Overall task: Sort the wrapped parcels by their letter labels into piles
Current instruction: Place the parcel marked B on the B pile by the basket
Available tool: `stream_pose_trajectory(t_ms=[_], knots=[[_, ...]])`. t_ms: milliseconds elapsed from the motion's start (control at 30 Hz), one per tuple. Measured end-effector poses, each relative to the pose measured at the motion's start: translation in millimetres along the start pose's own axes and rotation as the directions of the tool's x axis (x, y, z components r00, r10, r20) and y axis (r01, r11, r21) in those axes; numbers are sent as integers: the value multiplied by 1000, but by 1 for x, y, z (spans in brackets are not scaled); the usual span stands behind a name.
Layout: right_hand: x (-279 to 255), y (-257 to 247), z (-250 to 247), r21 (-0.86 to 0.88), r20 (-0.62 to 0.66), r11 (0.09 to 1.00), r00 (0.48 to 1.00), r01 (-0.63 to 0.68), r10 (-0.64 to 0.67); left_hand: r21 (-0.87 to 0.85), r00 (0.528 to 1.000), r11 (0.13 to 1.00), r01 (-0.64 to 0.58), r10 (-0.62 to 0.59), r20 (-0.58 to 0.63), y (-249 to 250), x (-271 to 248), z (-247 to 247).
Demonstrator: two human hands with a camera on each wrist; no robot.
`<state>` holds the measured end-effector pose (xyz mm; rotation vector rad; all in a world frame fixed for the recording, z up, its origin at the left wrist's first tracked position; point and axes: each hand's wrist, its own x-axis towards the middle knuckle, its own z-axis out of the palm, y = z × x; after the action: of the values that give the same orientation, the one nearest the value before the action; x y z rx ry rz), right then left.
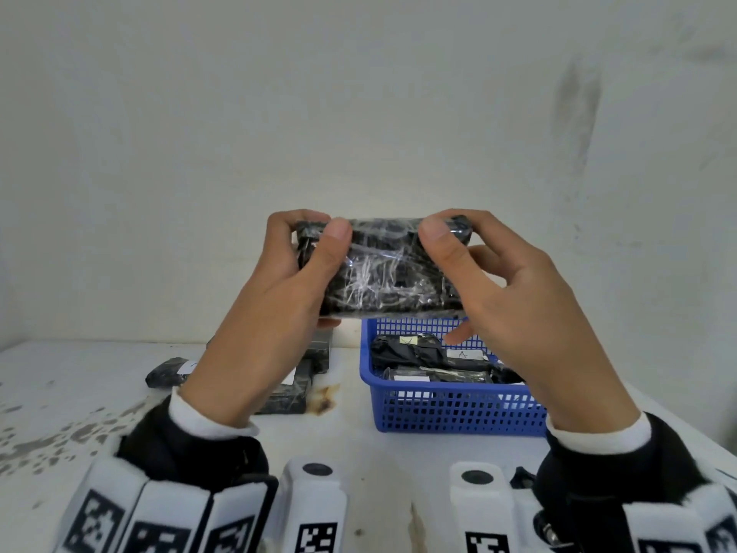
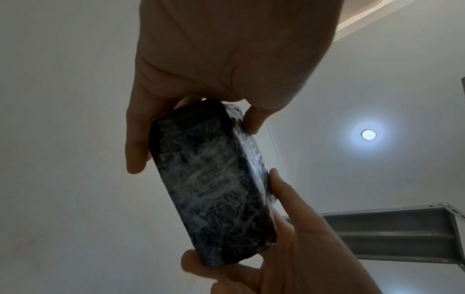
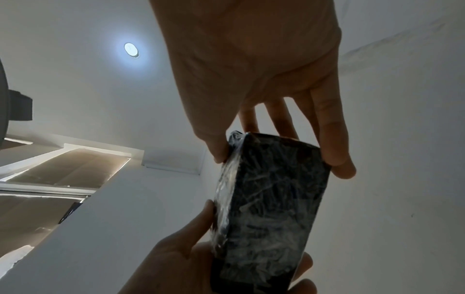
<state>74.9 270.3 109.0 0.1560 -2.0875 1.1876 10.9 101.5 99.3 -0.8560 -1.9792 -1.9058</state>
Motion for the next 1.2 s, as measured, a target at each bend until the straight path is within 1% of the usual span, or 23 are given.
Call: stream_pose_trajectory(t_ms=[100, 200, 267, 333, 467, 567, 767, 867, 967, 1067, 1133, 1200], knots=[[-2, -2, 1, 24, 55, 998, 997, -51, 49, 3, 1000, 1000, -18, 18, 4, 1, -1, 0], [0, 0, 2, 76, 52, 995, 997, -60, 57, -1, 999, 1000, -30, 30, 35, -1, 0, -1], [1, 2, 1, 142, 35, 989, 999, -37, 33, -7, 999, 1000, 5, -5, 46, -4, 2, -2], [1, 3, 1, 170, 27, 985, 999, 14, -18, 2, 999, 1000, 13, -13, 48, -7, 3, -2], [0, 4, 2, 193, 28, 976, 993, 105, -113, -32, 999, 999, -27, 29, 45, -8, 4, -3], [3, 8, 2, 215, 43, 973, 994, 86, -98, -51, 997, 997, -63, 65, 52, -5, 3, -4], [6, 11, 1, 209, 61, 976, 996, 56, -71, -120, 993, 990, -75, 85, 79, -1, 4, -8], [6, 11, 0, 229, 61, 972, 996, 55, -71, -168, 993, 981, -95, 105, 55, 1, 3, -7], [6, 9, -1, 247, 65, 968, 996, 47, -65, -183, 995, 980, -76, 86, 47, 0, 3, -5], [4, 6, -3, 205, 76, 978, 995, 45, -62, -197, 995, 979, -56, 71, 73, 2, 1, -4], [1, 3, -4, 166, 100, 986, 994, 29, -46, -177, 994, 982, -67, 81, 73, 2, 0, -1], [0, 1, -3, 166, 117, 986, 993, 11, -31, -168, 994, 983, -79, 91, 67, 2, 0, 1]])
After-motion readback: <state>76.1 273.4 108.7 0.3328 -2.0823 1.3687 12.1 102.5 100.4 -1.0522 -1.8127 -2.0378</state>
